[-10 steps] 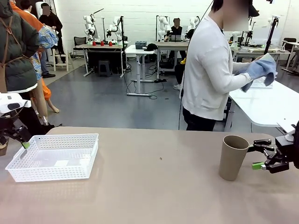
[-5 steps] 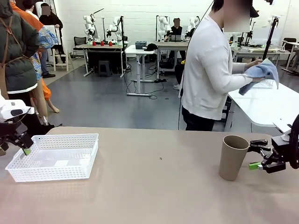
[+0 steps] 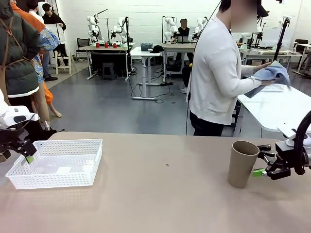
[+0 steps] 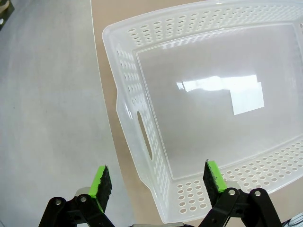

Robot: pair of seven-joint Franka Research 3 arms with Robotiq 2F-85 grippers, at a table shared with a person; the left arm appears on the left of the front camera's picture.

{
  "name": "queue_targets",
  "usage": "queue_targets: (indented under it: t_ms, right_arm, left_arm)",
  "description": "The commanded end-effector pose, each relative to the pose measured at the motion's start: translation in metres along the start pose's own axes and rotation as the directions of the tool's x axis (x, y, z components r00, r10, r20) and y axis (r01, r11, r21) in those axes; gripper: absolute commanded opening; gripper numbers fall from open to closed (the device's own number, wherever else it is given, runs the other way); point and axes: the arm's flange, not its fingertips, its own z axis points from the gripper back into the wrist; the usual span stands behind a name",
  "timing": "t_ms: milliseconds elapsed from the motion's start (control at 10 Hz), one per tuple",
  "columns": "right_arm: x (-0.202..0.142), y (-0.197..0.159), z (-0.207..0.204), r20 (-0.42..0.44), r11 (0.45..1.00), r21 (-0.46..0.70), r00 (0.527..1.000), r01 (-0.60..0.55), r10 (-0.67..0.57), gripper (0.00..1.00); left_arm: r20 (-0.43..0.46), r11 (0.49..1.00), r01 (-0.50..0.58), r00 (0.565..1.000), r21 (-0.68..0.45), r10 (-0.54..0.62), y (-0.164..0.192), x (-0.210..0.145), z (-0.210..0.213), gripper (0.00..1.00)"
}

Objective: Clean and organize the cups into the basket.
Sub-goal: Pick up the Organizing basket and move it to the center of the table, then pick up the Reusable plastic cup from the right side of the table and place it inside the Organizing basket.

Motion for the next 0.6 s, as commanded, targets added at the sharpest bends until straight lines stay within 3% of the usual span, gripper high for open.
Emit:
queue_targets:
  t_ms: [0, 500]
  right_arm:
    - [0.003, -0.005, -0.012, 0.013, 1.000, 0.009, 1.000, 0.014, -0.015, 1.00]
    - [0.001, -0.012, -0.026, -0.001, 1.000, 0.020, 1.000, 0.023, -0.023, 1.00]
  left_arm:
    - [-0.014, 1.000, 0.020, 1.000, 0.006, -0.020, 0.001, 0.002, -0.006, 1.00]
    - [-0.048, 0.999, 0.036, 0.998, -0.009, -0.036, -0.007, 0.008, -0.016, 1.00]
